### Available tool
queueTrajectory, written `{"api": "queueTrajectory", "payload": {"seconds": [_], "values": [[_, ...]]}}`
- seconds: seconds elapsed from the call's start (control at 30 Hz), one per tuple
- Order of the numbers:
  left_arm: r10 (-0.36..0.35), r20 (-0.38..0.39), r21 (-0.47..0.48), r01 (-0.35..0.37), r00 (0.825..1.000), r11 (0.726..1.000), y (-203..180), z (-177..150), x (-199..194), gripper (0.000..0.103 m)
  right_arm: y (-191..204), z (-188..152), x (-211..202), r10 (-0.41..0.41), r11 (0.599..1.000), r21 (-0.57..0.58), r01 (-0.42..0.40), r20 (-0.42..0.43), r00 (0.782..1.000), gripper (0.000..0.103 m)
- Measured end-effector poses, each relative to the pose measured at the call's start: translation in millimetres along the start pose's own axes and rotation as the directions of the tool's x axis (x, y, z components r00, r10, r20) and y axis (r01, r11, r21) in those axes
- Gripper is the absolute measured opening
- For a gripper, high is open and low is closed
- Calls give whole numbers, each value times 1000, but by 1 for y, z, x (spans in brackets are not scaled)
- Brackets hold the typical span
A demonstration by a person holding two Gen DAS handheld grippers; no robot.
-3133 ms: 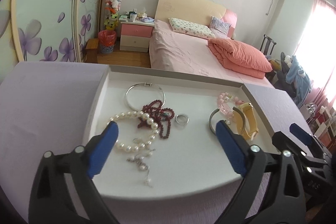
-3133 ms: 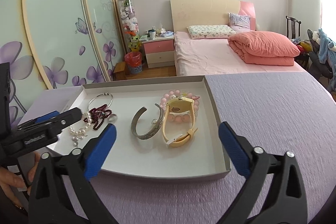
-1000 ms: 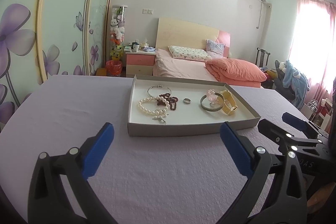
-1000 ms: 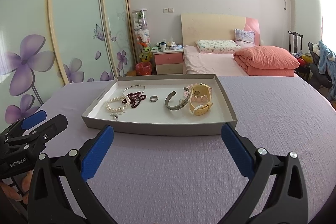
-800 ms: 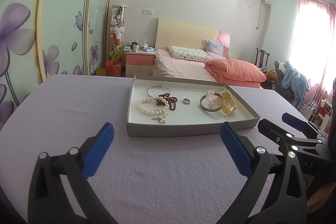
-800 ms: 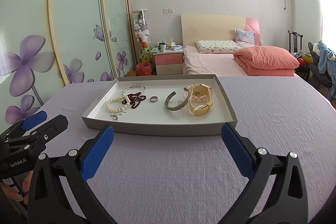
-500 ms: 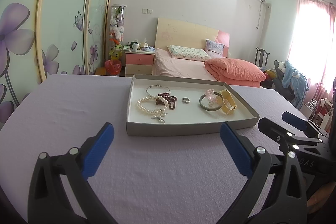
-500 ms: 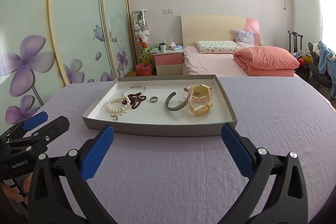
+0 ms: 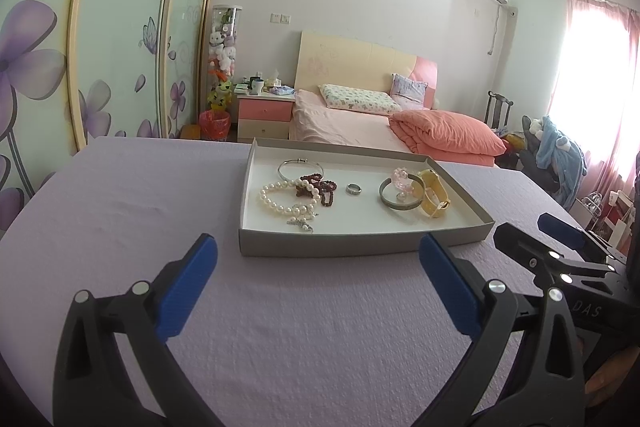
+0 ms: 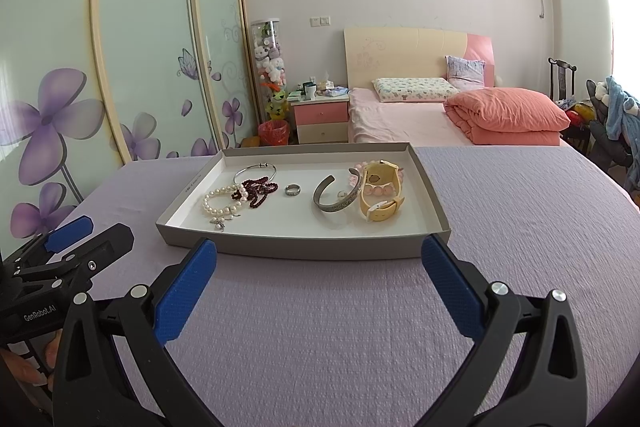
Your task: Organize jewelry
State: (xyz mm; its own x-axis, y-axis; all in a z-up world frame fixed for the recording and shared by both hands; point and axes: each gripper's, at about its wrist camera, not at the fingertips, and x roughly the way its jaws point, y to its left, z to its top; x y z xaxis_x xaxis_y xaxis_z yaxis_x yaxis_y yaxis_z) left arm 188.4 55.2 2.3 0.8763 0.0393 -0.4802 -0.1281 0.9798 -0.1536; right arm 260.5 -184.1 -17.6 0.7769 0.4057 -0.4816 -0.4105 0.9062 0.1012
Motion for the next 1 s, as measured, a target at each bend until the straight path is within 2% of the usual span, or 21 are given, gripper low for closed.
{"api": "queueTrajectory", "payload": {"seconds": [1.0], "values": [[7,-9,5,-7,1000,1000,-1,-2,3,101,0,2,0,1,1000,4,-1,-2,1000,102]]}}
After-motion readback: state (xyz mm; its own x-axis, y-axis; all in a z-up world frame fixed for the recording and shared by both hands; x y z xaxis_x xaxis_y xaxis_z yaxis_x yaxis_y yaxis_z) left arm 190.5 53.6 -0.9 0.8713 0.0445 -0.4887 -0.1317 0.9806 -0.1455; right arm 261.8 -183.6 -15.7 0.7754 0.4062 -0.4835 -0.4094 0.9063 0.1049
